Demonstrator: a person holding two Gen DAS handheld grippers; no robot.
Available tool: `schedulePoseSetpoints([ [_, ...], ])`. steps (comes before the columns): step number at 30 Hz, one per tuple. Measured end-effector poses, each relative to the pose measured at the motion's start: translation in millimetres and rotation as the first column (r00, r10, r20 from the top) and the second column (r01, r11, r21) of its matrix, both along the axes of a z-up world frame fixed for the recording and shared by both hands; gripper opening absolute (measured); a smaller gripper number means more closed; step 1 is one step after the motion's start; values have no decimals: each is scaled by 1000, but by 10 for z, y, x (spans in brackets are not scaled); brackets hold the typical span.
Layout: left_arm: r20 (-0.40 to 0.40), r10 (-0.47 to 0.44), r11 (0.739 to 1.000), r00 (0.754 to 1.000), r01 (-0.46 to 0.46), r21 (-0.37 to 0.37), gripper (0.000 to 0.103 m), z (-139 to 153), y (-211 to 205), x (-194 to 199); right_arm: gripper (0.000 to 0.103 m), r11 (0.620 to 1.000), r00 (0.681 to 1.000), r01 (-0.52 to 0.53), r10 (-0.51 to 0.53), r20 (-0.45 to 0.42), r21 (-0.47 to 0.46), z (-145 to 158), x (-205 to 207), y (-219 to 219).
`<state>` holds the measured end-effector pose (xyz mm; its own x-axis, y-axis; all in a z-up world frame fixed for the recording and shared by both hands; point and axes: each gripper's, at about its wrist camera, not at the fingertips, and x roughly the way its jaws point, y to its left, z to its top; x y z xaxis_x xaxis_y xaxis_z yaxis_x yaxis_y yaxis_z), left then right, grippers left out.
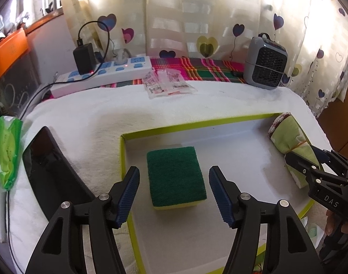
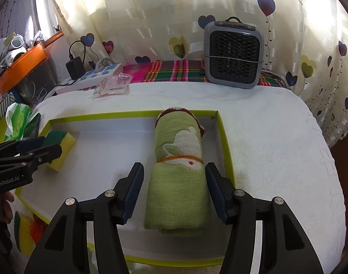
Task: Organize soft objects
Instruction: 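Open the left tool to release the sponge while the right tool releases the towel roll, then withdraw both tools from the box back toward the remaining items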
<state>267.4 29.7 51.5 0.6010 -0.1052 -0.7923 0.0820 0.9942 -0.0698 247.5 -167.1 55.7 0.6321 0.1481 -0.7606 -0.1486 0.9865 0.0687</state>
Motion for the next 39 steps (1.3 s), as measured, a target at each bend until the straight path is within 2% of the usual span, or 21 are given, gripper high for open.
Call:
schedulePoseSetpoints([
  [16,37,15,1000,999,-15,-10,63,179,74,-327,57,1000,999,5,-6,48,22,174,-221,0],
  [34,60,54,998,997,-53,-21,63,232,204,-931,57,999,996,-5,1,94,46,301,-726,80],
  [39,76,70,998,995,-70,-5,63,244,230,-1106,57,998,995,-8,1,99,61,317,-870,86],
])
